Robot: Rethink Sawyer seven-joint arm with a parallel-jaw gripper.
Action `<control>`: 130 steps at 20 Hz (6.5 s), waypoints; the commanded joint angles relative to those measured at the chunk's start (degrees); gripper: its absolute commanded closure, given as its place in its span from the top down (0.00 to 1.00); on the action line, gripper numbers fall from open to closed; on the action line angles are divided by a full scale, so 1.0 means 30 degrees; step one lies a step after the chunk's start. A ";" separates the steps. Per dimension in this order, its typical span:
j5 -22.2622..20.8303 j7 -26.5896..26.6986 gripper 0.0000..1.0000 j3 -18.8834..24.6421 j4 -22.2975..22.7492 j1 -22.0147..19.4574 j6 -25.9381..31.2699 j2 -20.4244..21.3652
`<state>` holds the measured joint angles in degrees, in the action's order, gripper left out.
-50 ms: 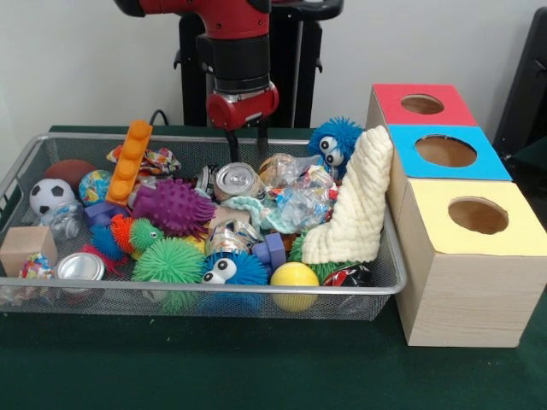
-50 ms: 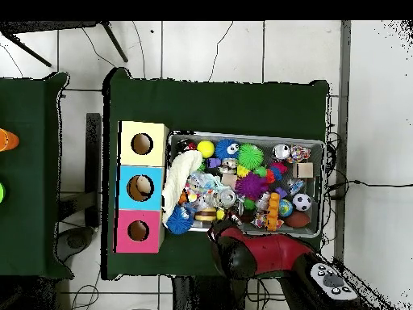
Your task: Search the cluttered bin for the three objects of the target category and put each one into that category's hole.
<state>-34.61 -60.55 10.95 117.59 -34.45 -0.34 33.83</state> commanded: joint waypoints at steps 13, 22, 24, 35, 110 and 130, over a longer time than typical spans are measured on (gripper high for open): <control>-0.1580 -0.2153 1.00 0.2977 -0.1434 -0.1695 -0.1277 0.1903; -0.2962 -0.3706 1.00 0.5281 -0.1630 -0.3568 -0.5324 0.1124; -0.2960 -0.3922 1.00 0.5173 -0.1620 -0.3662 -0.6030 0.1055; -0.3198 -0.3719 1.00 0.5553 -0.2501 -0.4371 -0.6312 0.1051; -0.4020 -0.3167 1.00 -0.5735 -1.0208 0.8440 0.4057 -0.4503; -0.1835 -0.4194 1.00 -0.9139 -1.0749 0.9154 0.5806 -0.6153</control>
<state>-40.85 -60.55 -10.25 88.00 -5.42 8.98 21.57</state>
